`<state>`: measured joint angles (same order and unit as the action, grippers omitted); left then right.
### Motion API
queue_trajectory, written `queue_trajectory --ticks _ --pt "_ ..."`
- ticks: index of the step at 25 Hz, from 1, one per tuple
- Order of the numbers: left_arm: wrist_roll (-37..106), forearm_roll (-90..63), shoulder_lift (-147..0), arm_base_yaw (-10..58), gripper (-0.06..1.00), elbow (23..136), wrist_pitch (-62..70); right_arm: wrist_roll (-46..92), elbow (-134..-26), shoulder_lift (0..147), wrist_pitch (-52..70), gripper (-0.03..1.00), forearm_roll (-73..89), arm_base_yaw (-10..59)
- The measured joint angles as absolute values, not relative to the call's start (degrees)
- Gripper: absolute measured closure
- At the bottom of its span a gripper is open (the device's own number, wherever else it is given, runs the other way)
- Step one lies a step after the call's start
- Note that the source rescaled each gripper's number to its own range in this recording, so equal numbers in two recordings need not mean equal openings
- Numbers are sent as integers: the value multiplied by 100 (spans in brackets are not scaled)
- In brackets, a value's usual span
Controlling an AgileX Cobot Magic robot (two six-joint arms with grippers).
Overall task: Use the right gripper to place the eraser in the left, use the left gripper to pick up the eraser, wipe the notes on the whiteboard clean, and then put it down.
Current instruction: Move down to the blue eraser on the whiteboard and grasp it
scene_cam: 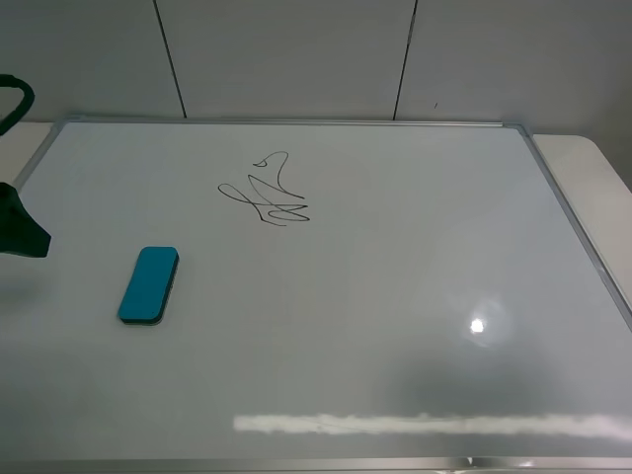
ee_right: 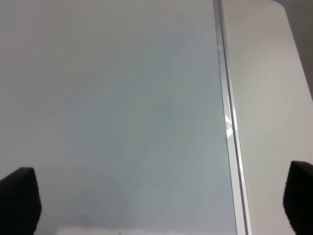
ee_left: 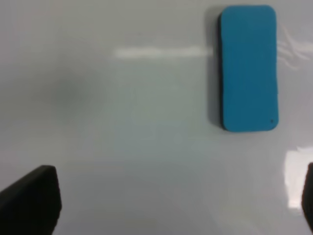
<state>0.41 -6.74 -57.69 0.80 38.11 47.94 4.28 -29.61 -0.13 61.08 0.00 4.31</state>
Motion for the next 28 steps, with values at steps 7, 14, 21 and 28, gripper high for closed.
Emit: queue_trajectory --ticks 7,14,21,28 --pt "-175 -820 -6617 269 -6 3813 4559 428 -2961 -13 6108 -3 0 431" --pt "-1804 274 -7296 1344 -6 3813 3916 428 -2961 -13 6108 -3 0 431" --pt "-3061 1201 -8241 2015 -6 3968 3804 428 -2961 -13 6108 -3 0 431" --pt "-3029 1059 -9163 2077 -6 4775 4063 428 -2961 -13 6108 -3 0 431"
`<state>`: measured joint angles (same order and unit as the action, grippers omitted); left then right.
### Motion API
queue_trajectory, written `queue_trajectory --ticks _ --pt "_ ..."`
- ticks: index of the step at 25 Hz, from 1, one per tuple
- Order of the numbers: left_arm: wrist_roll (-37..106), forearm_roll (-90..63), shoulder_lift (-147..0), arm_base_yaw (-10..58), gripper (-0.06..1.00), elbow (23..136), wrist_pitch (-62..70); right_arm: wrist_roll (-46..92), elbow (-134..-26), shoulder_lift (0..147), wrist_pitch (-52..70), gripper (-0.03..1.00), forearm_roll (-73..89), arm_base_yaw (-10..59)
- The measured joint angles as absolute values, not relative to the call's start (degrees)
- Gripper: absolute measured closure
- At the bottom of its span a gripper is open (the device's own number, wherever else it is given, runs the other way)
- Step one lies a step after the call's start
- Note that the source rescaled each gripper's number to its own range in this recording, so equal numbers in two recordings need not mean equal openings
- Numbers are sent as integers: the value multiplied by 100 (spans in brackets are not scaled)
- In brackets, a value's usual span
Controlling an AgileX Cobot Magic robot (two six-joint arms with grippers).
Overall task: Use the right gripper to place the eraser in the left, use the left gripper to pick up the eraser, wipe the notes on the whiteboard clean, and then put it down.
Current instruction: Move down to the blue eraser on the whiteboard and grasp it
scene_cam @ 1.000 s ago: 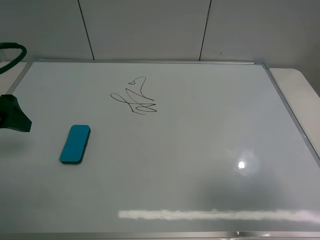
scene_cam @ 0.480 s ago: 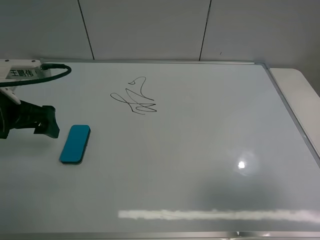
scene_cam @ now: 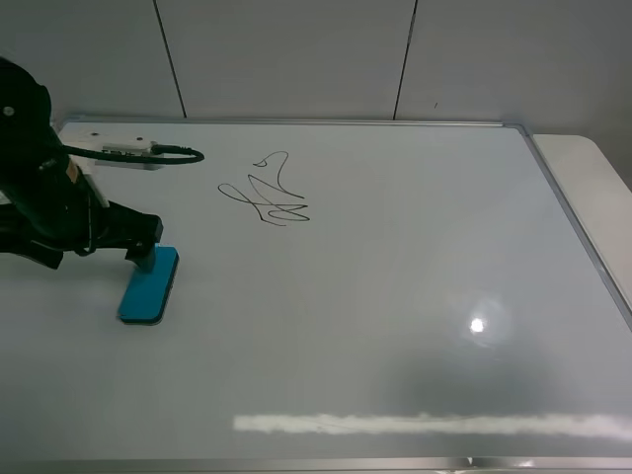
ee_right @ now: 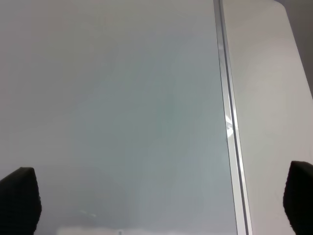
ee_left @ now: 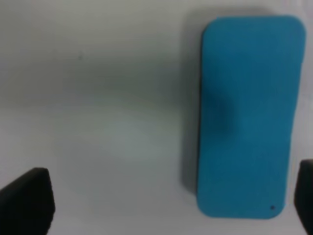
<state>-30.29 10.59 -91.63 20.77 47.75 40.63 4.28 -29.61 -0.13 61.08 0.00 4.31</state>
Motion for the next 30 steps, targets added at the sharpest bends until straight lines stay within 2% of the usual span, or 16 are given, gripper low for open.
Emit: queue_trajectory --ticks 6,30 --pt "-2803 620 -9466 2077 -6 5009 3982 428 -2961 -13 6108 -3 0 431" --pt "-2742 491 -10264 2338 -6 5009 3529 428 -2961 -13 6108 -3 0 431"
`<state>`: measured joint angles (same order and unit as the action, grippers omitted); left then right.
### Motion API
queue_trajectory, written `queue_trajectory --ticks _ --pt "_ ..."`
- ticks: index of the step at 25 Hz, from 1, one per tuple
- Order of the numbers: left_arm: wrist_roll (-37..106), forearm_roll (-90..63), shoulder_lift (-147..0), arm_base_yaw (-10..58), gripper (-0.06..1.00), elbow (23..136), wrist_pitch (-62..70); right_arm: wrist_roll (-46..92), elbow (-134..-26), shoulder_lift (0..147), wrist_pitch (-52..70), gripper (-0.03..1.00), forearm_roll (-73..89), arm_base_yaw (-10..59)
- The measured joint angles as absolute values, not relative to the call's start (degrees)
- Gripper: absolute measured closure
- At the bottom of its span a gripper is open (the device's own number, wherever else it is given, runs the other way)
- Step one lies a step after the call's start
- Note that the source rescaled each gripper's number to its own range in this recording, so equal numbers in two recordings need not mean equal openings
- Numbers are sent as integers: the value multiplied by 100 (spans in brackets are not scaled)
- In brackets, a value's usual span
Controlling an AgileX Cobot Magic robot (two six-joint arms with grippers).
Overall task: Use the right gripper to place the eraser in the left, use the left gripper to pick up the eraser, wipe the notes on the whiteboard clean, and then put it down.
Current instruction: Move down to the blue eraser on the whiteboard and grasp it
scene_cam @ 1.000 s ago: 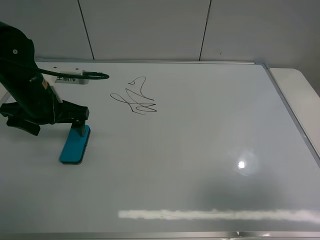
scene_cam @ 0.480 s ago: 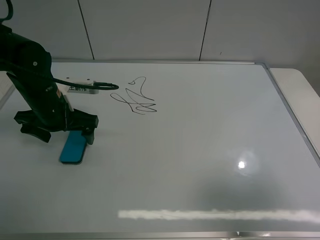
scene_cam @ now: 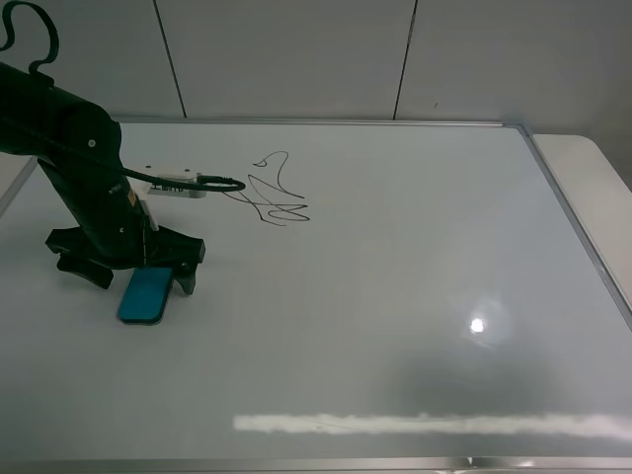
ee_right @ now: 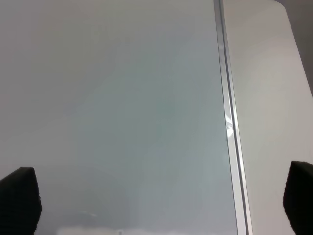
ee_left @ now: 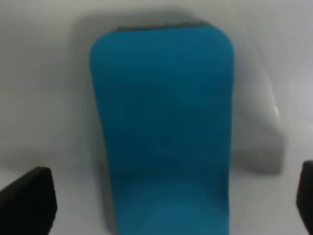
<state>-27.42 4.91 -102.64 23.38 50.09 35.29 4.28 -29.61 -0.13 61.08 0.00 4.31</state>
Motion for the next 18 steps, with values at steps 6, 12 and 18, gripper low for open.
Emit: queue_trajectory --ticks 6,12,18 --pt "-2742 514 -10321 2344 -6 5009 3524 428 -2961 -13 6108 -3 0 431" --pt "-2742 525 -10334 2344 4 5009 3524 428 -2961 -13 6108 -3 0 431" --pt "-2711 549 -10347 2344 94 5013 3524 428 -2961 -13 6108 -3 0 431"
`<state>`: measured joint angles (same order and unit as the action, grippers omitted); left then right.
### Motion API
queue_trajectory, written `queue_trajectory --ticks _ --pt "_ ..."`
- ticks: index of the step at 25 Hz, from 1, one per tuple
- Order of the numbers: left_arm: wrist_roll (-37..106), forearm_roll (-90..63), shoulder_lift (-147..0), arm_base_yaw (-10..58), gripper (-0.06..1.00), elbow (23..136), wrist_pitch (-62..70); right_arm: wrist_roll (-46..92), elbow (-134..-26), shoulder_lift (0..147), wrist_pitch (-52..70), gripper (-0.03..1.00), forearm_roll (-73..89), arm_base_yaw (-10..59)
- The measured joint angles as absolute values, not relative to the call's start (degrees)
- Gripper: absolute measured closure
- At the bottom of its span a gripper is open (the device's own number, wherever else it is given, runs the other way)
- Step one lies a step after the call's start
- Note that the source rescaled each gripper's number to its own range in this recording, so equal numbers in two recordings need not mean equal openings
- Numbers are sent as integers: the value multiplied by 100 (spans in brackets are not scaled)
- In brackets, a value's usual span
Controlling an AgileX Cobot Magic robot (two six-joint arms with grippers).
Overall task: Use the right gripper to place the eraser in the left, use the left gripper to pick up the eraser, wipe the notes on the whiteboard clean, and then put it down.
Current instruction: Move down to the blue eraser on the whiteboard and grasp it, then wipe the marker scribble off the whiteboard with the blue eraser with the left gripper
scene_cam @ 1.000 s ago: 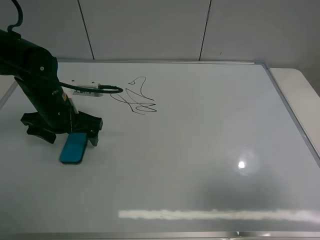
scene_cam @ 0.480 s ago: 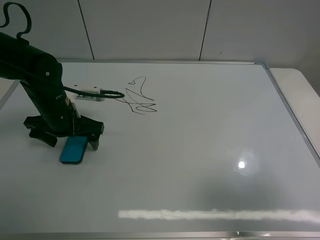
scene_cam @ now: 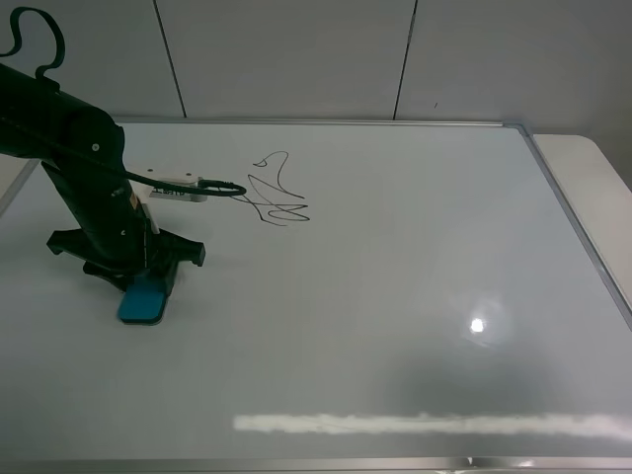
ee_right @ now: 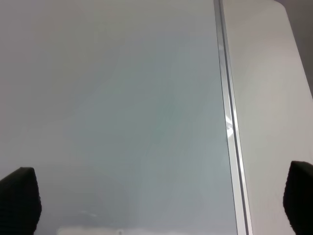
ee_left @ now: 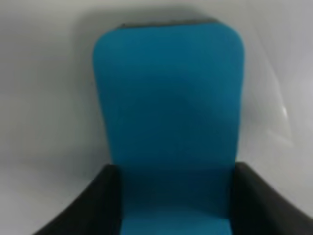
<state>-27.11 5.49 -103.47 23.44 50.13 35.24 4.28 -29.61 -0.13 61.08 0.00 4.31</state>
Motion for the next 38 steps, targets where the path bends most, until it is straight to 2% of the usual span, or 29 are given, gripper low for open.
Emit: queue_trajectory --ticks 18,28,38 --pt "-2341 619 -10353 2344 93 5098 3624 428 -2961 -13 6108 -3 0 431" --pt "-1868 846 -10503 2360 93 5830 3855 428 -2961 -13 6108 -3 0 431" --pt "-1389 661 -11550 3245 93 7192 4365 428 -2961 -13 6108 -3 0 431"
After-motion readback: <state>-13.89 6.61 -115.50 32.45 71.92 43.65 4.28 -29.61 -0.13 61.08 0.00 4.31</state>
